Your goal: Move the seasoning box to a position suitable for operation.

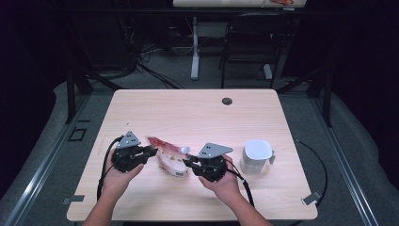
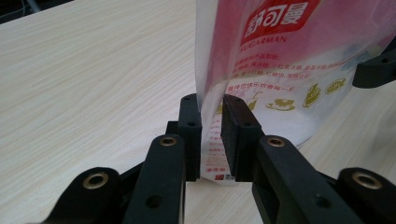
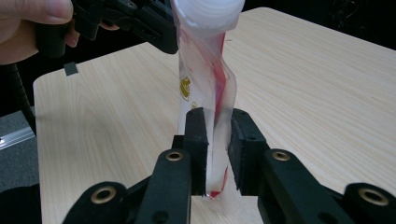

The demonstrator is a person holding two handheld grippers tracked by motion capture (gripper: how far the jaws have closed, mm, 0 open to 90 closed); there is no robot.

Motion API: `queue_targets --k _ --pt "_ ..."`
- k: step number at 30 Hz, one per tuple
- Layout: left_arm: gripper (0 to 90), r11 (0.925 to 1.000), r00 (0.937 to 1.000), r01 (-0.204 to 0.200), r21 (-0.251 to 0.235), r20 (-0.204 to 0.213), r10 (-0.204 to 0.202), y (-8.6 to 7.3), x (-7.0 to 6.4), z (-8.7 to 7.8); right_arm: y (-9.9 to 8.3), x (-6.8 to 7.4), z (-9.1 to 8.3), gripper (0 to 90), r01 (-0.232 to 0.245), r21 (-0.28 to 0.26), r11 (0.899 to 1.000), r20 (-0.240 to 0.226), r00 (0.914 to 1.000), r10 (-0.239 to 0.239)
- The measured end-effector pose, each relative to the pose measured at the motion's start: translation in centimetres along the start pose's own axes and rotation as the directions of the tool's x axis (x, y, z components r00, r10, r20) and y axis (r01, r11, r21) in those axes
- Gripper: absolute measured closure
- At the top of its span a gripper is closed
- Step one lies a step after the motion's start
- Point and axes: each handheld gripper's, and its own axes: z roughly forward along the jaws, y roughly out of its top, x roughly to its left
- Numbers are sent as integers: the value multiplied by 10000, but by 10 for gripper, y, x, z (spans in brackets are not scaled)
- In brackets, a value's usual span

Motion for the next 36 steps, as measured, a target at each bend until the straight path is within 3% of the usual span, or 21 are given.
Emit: queue_targets --k 19,31,36 --pt "842 9999 9998 148 44 -162 -147 -6 7 -8 4 5 11 786 89 -65 9999 25 10000 -88" --pt "865 9989 9971 474 -62 -593 -477 -18 17 -22 13 16 28 790 358 18 9994 -192 9992 -358" --pt "837 9994 9978 344 -70 -561 -348 -20 17 -25 12 16 25 735 293 -27 9996 -149 9995 -294"
